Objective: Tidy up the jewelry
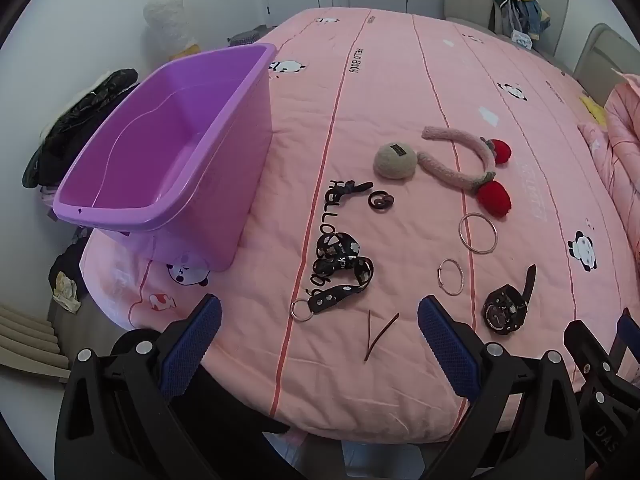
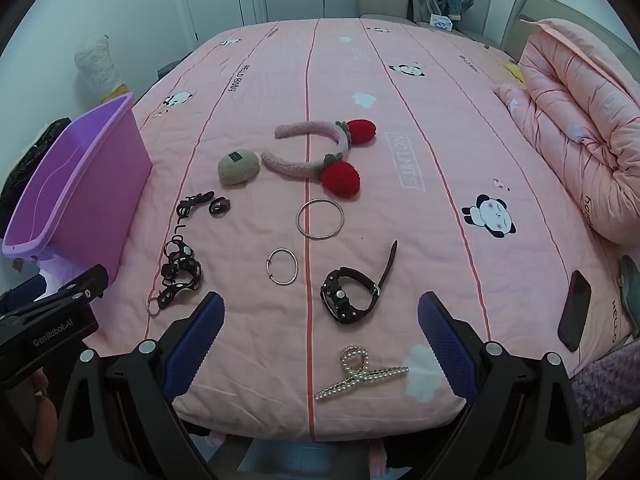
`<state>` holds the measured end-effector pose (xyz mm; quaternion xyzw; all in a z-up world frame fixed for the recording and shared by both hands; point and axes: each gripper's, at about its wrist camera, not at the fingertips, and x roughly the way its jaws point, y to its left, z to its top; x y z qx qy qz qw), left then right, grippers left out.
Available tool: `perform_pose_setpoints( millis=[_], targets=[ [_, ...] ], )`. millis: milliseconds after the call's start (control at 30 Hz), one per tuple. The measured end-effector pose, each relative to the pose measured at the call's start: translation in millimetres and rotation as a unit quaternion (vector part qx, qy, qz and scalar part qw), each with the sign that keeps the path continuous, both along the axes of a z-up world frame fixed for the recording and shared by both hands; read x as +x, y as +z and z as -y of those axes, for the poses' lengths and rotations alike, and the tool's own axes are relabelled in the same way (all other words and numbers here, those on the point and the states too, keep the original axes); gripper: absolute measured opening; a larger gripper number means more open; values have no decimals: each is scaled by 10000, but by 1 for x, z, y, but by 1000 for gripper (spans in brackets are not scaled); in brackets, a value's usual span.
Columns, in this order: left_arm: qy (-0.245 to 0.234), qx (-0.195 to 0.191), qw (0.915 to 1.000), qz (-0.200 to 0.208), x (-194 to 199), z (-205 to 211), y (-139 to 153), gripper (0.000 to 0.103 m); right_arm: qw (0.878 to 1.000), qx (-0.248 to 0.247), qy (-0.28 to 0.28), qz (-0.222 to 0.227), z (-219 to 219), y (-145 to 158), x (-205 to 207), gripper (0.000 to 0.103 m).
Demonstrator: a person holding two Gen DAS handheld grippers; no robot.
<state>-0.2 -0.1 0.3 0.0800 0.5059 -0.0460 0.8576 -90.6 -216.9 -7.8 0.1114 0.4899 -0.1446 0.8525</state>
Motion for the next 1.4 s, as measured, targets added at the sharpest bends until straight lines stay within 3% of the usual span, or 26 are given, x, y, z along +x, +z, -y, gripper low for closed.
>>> perform_pose_setpoints(
  millis=[1400],
  targets=[
    [0, -20, 10000, -26, 1, 0, -2, 97, 10000, 27, 2, -14, 0, -1, 1, 93]
  ],
)
